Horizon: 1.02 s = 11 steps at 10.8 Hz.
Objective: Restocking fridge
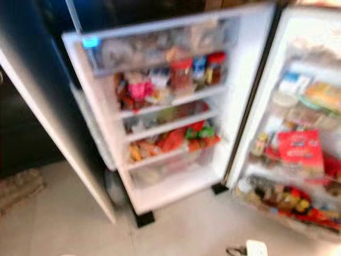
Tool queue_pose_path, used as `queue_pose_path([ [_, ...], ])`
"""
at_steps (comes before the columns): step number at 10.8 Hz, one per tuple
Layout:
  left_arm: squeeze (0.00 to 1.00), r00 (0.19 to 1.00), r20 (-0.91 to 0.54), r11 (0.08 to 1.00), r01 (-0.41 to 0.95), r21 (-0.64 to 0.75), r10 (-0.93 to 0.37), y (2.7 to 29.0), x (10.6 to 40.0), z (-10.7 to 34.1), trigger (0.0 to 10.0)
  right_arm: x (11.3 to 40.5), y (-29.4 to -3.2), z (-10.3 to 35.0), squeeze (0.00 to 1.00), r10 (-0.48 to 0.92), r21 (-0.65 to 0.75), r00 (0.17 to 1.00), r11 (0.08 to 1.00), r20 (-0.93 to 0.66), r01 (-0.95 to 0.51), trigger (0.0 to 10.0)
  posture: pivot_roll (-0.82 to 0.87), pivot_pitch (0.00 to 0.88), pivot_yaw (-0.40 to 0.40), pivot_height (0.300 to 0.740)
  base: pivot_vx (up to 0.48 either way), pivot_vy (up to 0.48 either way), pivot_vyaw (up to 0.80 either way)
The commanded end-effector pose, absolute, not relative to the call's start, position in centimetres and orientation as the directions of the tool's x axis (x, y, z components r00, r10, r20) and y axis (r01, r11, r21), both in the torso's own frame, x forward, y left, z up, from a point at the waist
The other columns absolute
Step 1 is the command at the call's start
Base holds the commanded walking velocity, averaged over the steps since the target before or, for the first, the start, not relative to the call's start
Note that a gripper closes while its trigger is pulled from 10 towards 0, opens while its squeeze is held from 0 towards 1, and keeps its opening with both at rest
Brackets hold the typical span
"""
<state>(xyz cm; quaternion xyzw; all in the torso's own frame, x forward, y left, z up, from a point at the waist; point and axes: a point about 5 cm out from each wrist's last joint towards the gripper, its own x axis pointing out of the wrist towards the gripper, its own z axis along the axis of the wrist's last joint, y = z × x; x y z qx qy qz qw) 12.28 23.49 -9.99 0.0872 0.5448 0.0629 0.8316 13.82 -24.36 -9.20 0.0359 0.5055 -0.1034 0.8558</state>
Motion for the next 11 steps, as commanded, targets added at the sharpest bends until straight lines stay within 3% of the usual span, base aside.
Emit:
queue_pose_path([
  [1,0.00,0.386,-0.896,0.973,-0.026,0.227,0.219,24.25,11.85,-9.93,10.0,14.33,-23.67,-9.20,0.00,-0.127,-0.024,0.478,0.976,-0.869,0.215,10.0,0.03,0.000,0.019,0.740,0.000,-0.352,0.00],
  [4,0.00,0.385,-0.897,0.974,-0.029,0.224,0.218,24.17,11.80,-9.96,10.0,14.33,-23.81,-9.16,0.00,-0.134,-0.028,0.478,0.975,-0.868,0.222,10.0,0.02,0.000,0.018,0.740,0.000,-0.354,0.00],
  [9,0.00,0.394,-0.896,0.978,-0.060,0.199,0.206,24.08,11.85,-9.96,10.0,14.45,-23.68,-9.15,0.00,-0.121,-0.026,0.478,0.979,-0.870,0.200,10.0,0.03,0.000,0.018,0.740,0.000,0.000,0.00],
  [11,0.00,0.400,-0.895,0.980,-0.065,0.187,0.198,24.05,11.88,-9.95,10.0,14.54,-23.62,-9.11,0.00,-0.109,-0.018,0.490,0.982,-0.865,0.187,10.0,0.03,0.000,0.019,0.740,0.154,0.000,0.66],
])
